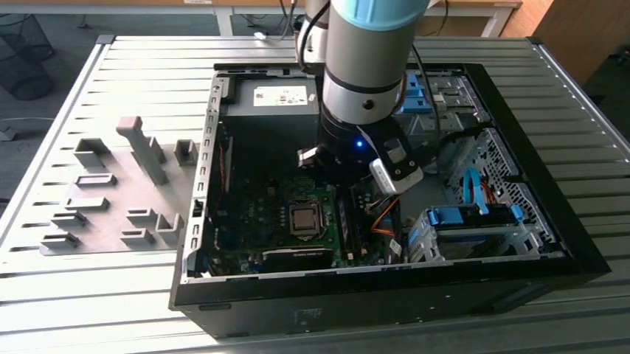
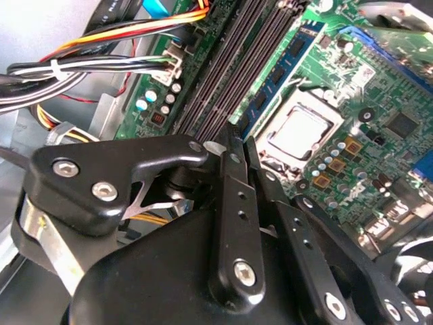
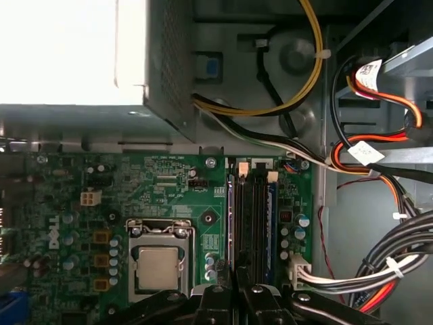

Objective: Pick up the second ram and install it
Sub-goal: 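Insert the second ram into the second slot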

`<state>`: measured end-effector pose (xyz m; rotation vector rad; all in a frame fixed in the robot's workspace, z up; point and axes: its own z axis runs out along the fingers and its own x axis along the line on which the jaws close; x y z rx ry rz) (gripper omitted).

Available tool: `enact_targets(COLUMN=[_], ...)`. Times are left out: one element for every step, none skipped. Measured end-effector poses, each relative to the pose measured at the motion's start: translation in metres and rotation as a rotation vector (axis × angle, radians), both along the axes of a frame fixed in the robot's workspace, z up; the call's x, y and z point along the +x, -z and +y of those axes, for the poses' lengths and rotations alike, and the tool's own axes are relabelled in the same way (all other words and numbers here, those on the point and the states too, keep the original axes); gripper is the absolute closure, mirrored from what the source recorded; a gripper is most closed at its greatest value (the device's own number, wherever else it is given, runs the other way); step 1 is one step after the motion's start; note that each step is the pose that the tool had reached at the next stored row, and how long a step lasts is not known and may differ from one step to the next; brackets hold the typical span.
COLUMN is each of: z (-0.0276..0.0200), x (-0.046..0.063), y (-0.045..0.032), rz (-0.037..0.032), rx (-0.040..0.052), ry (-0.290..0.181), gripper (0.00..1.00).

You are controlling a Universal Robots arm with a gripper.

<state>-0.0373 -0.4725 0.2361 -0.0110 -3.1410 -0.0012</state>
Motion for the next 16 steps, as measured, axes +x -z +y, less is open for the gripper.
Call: enact_targets(z=[0.0000, -0.0001, -0.0001, -0.0001, 0.0000, 0.0000, 0.0000, 0.0000, 0.0000, 0.0000, 0.0000, 0.0000, 0.0000, 0.0000, -0.0001, -0.0005], x=[0.0003, 0.0003, 0.0003, 0.0003, 0.0004, 0.0004, 0.0004, 0.0004, 0.0004, 0.0004, 0.0004, 0.0004, 0.0004, 0.0004, 0.0004, 0.0006], y=[0.0010, 0.0012, 0.0012, 0.0012, 0.0018, 0.0022, 0.0022, 0.0022, 0.0023, 0.0023, 0.0023, 0.0023, 0.0023, 0.0023, 0.0024, 0.0025], rz=[0.0000, 0.0000, 0.0001, 0.0001, 0.0000, 0.0000, 0.0000, 0.0001, 0.0000, 0.0000, 0.0000, 0.0000, 0.0000, 0.0001, 0.0000, -0.0001], rx=[0.0004, 0.0004, 0.0004, 0.0003, 0.0005, 0.0005, 0.0005, 0.0005, 0.0005, 0.0005, 0.0005, 0.0005, 0.0005, 0.0005, 0.0007, 0.0007], ry=[0.000, 0.001, 0.001, 0.001, 0.001, 0.001, 0.001, 0.001, 0.001, 0.001, 0.001, 0.001, 0.001, 0.001, 0.001, 0.000], gripper=[0.86, 0.86, 0.86, 0.86, 0.86, 0.86, 0.86, 0.86, 0.86, 0.86, 0.86, 0.86, 0.86, 0.86, 0.86, 0.86])
